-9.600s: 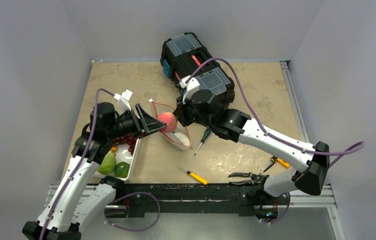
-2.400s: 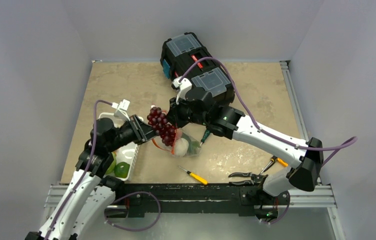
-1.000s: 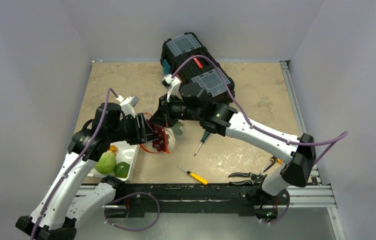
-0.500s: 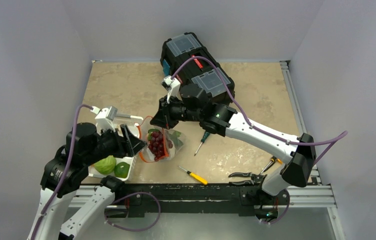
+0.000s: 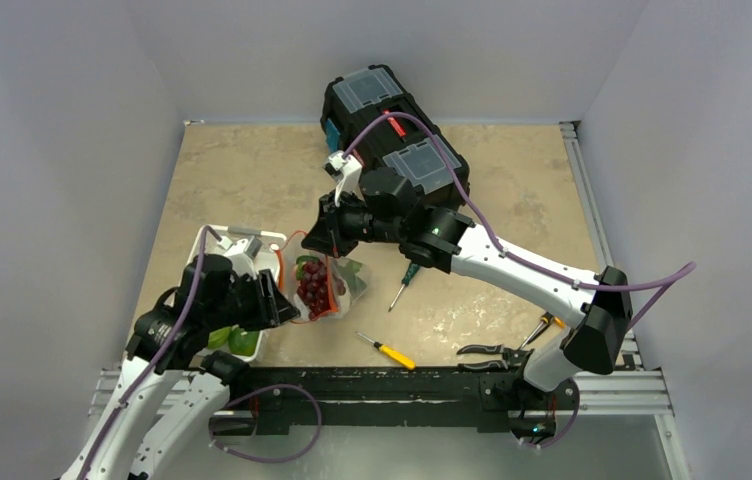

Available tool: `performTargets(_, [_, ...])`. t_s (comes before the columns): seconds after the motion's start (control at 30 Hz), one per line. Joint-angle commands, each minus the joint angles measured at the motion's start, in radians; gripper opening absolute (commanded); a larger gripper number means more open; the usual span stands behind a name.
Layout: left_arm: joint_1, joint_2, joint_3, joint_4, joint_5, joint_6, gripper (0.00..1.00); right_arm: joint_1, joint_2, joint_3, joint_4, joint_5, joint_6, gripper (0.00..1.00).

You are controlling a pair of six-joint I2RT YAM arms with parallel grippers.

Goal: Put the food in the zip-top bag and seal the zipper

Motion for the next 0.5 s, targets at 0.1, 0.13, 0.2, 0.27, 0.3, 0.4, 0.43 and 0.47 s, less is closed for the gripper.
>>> performTargets(0.1, [-0.003, 0.019, 0.045, 0.109, 0.08, -0.01, 0.1, -0.002, -0.07, 0.003, 0.024, 0.05, -0.037, 0.0])
performTargets(0.13, [-0.003, 0.021, 0.068, 0.11, 0.085, -0.009, 0.05, -0.002, -0.072, 0.003, 0.017, 0.062, -0.045, 0.0])
performTargets(0.2, [-0.002, 0.021, 0.125, 0.127, 0.113, -0.016, 0.0, -0.002, -0.07, 0.006, -0.004, 0.119, -0.065, 0.0])
performTargets(0.27, [-0.002, 0.023, 0.177, 0.158, 0.148, -0.027, 0.0, -0.002, -0.069, 0.009, -0.031, 0.173, -0.094, 0.0])
performTargets(0.3, [-0.002, 0.027, 0.204, 0.174, 0.165, -0.035, 0.0, -0.002, -0.068, 0.012, -0.043, 0.199, -0.106, 0.0])
performTargets(0.4, [-0.003, 0.031, 0.255, 0.233, 0.221, -0.08, 0.0, -0.002, -0.073, 0.024, -0.075, 0.258, -0.135, 0.0])
performTargets(0.43, [-0.002, 0.028, 0.259, 0.259, 0.239, -0.101, 0.0, -0.002, -0.076, 0.029, -0.084, 0.276, -0.142, 0.0])
performTargets(0.47, [-0.001, 0.024, 0.256, 0.287, 0.248, -0.118, 0.0, -0.002, -0.081, 0.032, -0.093, 0.289, -0.148, 0.0])
